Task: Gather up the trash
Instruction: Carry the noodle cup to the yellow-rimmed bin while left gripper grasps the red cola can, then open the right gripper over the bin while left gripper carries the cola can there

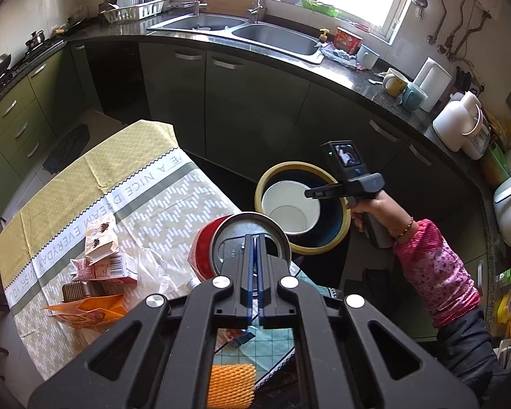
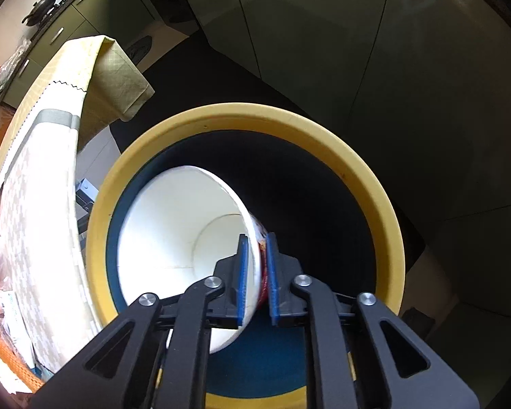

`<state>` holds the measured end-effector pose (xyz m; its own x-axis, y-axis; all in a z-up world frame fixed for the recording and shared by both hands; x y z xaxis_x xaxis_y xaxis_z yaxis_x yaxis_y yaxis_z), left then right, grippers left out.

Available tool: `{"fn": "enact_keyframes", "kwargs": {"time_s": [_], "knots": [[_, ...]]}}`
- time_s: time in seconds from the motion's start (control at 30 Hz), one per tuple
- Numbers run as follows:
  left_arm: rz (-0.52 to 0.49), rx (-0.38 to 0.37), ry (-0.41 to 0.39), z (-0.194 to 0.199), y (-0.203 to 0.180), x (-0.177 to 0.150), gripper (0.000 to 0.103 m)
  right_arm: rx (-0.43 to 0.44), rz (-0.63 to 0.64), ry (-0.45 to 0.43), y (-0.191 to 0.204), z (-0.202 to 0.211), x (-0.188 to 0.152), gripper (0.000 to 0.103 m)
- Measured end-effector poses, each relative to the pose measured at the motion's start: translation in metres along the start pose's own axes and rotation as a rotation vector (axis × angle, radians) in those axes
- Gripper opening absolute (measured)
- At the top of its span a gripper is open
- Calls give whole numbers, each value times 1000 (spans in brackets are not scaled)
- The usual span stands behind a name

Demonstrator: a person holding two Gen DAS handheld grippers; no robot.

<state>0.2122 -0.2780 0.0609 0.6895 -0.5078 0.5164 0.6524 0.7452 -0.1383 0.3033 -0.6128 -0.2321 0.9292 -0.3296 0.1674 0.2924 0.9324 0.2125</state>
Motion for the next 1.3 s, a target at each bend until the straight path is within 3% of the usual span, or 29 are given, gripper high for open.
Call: {"fn": "enact_keyframes", "kwargs": {"time_s": [0.03, 0.13, 0.27, 0.53, 0.73, 0.93, 1.1, 1.2, 1.3], "knots": [[-9, -4, 3, -2, -5, 3, 2, -11, 4, -10, 0, 0, 0, 32], [-37, -26, 11, -10, -22, 10, 2, -17, 24, -50, -1, 15, -3, 33], [-78, -75, 33, -33, -50, 22, 2, 22, 32, -149, -4, 66, -16, 33], [-131, -159, 87, -117, -107, 52, 2, 44, 3, -281, -43, 145, -72, 33], [-117, -113, 140, -192, -124, 67, 2, 22, -26, -280, -67, 156, -99, 33], [-94, -93, 168, -229, -125, 76, 10, 21, -40, -296, -84, 165, -114, 33], [-89, -115, 151, -194, -107, 70, 10, 36, 1, -310, -67, 169, -117, 33], [-76, -113, 100, -139, -84, 61, 12, 56, 62, -309, -42, 170, -114, 33], [-53, -60, 45, -81, -50, 43, 23, 85, 140, -304, -6, 170, -108, 33]]}}
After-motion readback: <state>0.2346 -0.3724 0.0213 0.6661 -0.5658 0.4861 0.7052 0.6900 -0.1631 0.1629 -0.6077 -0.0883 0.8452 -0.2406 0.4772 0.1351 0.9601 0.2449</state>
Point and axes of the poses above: each gripper's, at about its wrist camera, not at the fingertips, and z roughly against the way its jaws point, y to its left, x to its top, the point moved 1 cm from there along -z, roughly the way its jaws point
